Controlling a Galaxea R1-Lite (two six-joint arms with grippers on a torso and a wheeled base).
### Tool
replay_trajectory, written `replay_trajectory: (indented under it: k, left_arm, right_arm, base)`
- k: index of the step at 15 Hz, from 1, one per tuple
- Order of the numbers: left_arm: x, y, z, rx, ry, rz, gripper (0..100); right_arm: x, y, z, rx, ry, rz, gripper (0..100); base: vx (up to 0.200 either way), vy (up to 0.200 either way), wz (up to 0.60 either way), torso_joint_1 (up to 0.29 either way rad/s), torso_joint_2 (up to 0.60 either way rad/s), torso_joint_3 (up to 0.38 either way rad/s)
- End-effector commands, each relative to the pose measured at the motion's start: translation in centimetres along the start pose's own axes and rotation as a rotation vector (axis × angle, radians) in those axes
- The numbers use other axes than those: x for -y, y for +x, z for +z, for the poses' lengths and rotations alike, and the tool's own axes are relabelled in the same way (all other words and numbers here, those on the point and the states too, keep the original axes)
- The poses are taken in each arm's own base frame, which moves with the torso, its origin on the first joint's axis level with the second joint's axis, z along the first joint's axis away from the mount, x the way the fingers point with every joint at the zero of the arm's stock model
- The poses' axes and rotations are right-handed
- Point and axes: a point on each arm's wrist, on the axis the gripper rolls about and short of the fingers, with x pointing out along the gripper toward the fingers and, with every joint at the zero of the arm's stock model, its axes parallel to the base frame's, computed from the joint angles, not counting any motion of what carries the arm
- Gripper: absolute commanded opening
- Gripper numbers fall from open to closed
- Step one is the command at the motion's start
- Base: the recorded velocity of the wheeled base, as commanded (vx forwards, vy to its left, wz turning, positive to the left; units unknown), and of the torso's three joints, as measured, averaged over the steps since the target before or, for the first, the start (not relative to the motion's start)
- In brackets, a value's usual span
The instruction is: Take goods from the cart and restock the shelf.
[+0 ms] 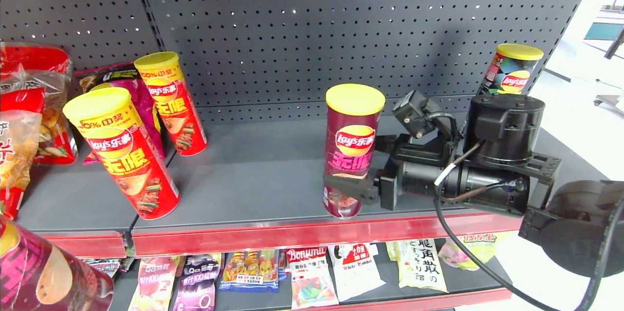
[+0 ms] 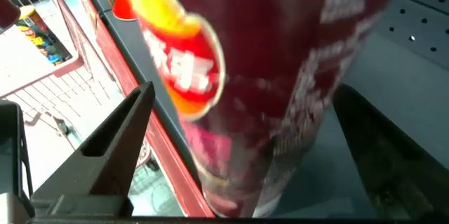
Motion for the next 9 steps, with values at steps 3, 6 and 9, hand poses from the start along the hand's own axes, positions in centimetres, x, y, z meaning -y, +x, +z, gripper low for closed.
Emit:
replay_trajectory:
  k: [3,6,9]
  left_arm:
    - [0.0,0.1,0.0,-0.002,0.0,-0.002,0]
    - [0.0,0.2,-0.1,-0.008,0.0,-0.014,0]
    - [0.1,0.2,-0.2,-0.011,0.0,-0.016,0]
  right_arm:
    - [-0.9,-2.6,0.4,0.015,-0.002,-0.016,100]
    - [-2.2,-5.8,0.0,0.012,-0.001,-0.031,100]
    - [-3.0,-7.8,-0.1,0.024,-0.007,-0.039,100]
  base:
    - [0.0,0.0,0.0,0.0,0.0,0.0]
    - [0.0,0.0,0.0,0.0,0.0,0.0]
    - [0.0,0.0,0.0,0.0,0.0,0.0]
